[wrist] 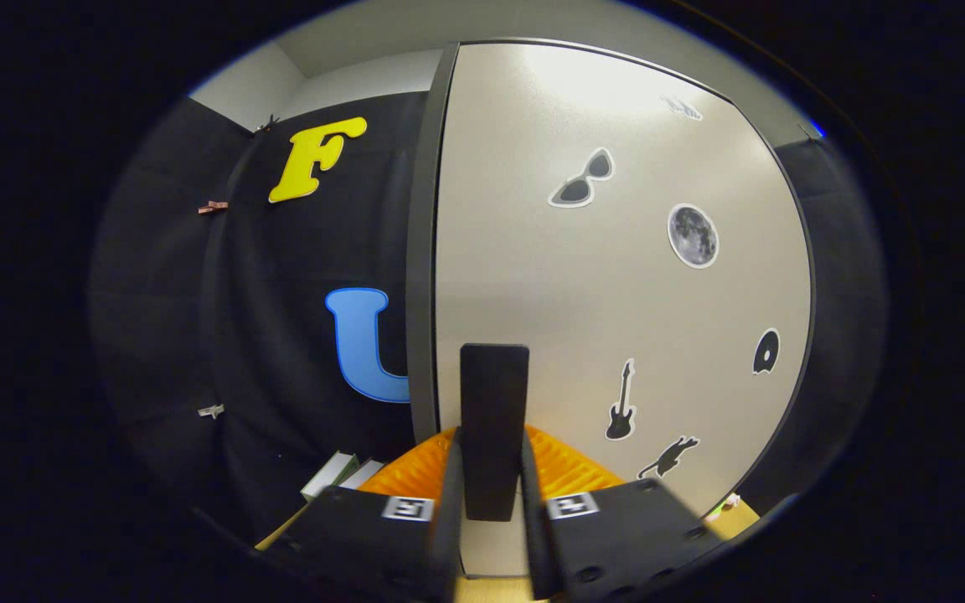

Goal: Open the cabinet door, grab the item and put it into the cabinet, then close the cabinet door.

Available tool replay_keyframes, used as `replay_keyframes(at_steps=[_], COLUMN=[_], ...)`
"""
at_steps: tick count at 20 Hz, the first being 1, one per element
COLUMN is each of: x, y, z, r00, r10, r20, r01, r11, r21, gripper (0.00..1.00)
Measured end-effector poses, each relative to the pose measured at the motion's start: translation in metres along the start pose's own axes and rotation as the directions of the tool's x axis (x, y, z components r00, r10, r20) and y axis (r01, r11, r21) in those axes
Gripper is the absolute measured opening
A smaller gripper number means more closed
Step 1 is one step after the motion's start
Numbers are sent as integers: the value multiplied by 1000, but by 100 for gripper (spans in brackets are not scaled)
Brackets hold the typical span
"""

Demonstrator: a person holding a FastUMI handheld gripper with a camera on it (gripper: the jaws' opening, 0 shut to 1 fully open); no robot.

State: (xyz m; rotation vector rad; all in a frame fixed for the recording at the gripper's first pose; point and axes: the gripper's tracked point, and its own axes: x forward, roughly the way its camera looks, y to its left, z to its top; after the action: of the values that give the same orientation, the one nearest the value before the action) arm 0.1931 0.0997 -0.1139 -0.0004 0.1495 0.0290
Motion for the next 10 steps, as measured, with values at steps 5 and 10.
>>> replay_keyframes(at_steps=[5,10], x=[-3,-12], y=[-1,-1], z=[-1,-1], r00=[1000,1000], r10=[2,24], r20=[-10,-15], r01=[-2,-24], r11=[1000,1000], r21=[0,0], gripper=[29,17])
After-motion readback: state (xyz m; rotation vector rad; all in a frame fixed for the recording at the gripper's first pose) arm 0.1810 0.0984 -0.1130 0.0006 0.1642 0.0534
